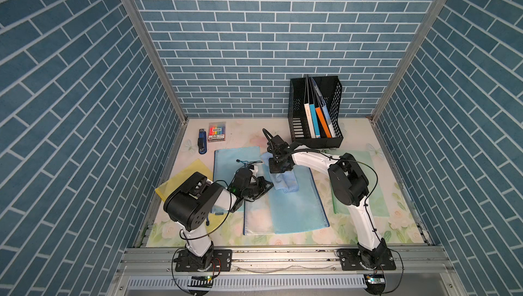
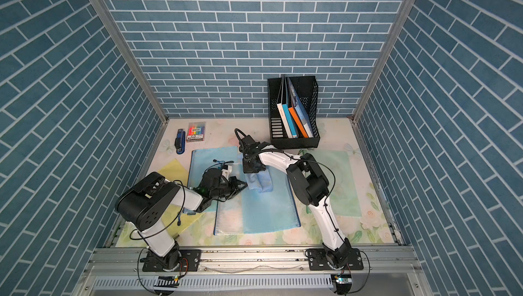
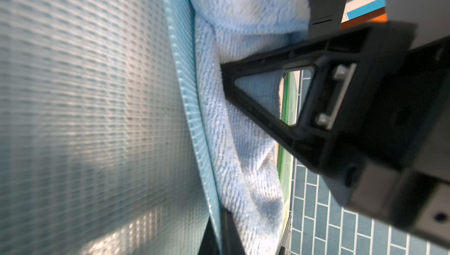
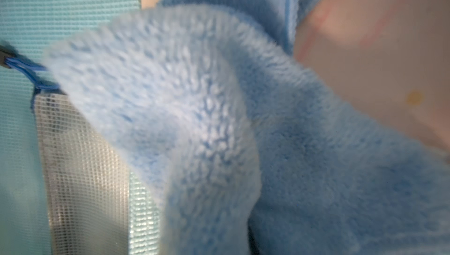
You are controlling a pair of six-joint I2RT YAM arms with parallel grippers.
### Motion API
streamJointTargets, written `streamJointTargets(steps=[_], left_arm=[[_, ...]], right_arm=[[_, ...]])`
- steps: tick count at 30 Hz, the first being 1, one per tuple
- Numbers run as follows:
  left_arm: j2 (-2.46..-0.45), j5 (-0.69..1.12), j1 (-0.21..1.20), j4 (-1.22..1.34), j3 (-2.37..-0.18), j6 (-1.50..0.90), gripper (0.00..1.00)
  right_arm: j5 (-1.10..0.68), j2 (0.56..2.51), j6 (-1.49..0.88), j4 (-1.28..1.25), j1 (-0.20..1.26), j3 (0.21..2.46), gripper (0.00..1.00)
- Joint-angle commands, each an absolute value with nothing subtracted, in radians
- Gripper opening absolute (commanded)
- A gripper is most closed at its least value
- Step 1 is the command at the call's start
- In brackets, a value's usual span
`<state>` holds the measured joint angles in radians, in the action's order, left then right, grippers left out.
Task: Wipe the document bag
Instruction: Wipe the dirt from the document bag.
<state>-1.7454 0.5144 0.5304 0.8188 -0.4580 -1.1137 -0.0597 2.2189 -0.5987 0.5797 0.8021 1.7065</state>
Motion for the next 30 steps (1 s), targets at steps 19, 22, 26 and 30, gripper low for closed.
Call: streamJointTargets(steps=[19,22,26,30], left_arm=[[-1.792,0.487,0.535,0.823,-0.508,-1.125,0.0],[-1.795,0.494,0.535,0.825,-0.507,-1.126,0.0],[-1.788,0.504,0.538,0.831,-0.503,-1.126,0.0],[-1.791,0.528,0.538,0.839,-0.502,-1.124,0.0]], right_arm=[[-0.14,1.804,-0.807,0.438,1.028,1.103,0.0],[-0.112,1.789,-0.8,0.466,1.034,1.103,0.0],[-0.046,1.787,-0.761,0.496,0.973,1.119,0.0],[-0.048,1.806,-0.694,0.493,0.897,1.179,0.0]])
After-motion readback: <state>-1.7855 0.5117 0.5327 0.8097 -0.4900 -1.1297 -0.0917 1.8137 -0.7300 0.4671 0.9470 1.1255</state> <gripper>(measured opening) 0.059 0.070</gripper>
